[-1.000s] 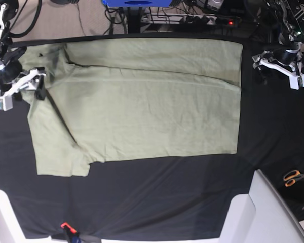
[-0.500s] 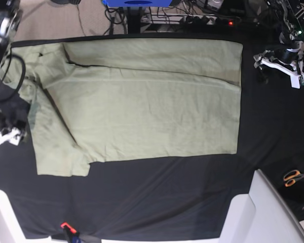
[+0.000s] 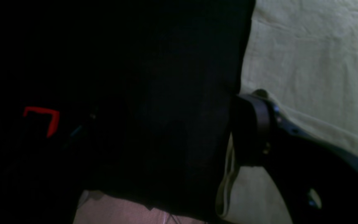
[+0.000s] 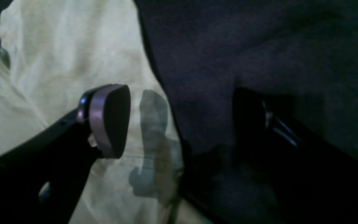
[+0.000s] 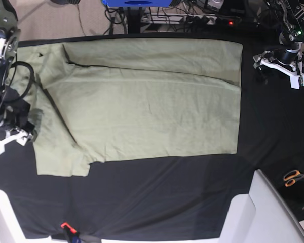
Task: Fold the T-shirt properly
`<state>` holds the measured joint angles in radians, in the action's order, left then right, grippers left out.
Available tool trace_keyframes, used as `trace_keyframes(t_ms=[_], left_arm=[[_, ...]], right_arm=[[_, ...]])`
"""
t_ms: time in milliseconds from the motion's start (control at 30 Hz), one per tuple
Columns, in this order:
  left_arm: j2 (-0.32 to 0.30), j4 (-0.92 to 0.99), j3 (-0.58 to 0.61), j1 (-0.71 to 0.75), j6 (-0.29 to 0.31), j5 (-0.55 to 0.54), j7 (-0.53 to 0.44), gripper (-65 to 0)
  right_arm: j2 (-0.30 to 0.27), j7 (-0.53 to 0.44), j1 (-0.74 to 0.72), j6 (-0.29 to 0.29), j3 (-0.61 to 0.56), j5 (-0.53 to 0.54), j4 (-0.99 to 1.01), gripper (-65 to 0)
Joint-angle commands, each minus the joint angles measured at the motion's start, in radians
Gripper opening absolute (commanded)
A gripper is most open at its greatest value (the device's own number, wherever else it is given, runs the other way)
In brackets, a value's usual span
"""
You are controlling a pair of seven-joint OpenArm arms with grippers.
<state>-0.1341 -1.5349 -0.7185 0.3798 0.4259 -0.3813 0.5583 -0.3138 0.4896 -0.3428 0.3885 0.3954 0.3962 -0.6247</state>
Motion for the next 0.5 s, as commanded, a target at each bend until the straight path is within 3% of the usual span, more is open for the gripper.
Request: trace_keyframes(t_ms=[0, 100, 267, 467], left_arm=[[-0.014, -0.014, -0.006, -0.002, 0.006, -0.011, -0.022, -15.5], [-0.014, -0.014, -0.006, -0.002, 0.006, -0.011, -0.022, -15.5], [-0.016, -0.014, -0.006, -0.003, 0.006, -0.011, -0.022, -15.5], [-0.012, -0.011, -0.006, -0.021, 0.006, -0.009, -0.022, -15.5]], right_arm=[[-0.006, 0.017, -0.017, 0.008, 0.001, 0.01, -0.01, -16.8], [-0.005, 0.019, -0.016, 0.042, 0.001, 0.01, -0.01, -17.4], [-0.005, 0.019, -0.016, 0.051, -0.006, 0.01, -0.01, -29.4], [-0.005, 0.013, -0.014, 0.051, -0.154, 0.017, -0.044, -31.4]])
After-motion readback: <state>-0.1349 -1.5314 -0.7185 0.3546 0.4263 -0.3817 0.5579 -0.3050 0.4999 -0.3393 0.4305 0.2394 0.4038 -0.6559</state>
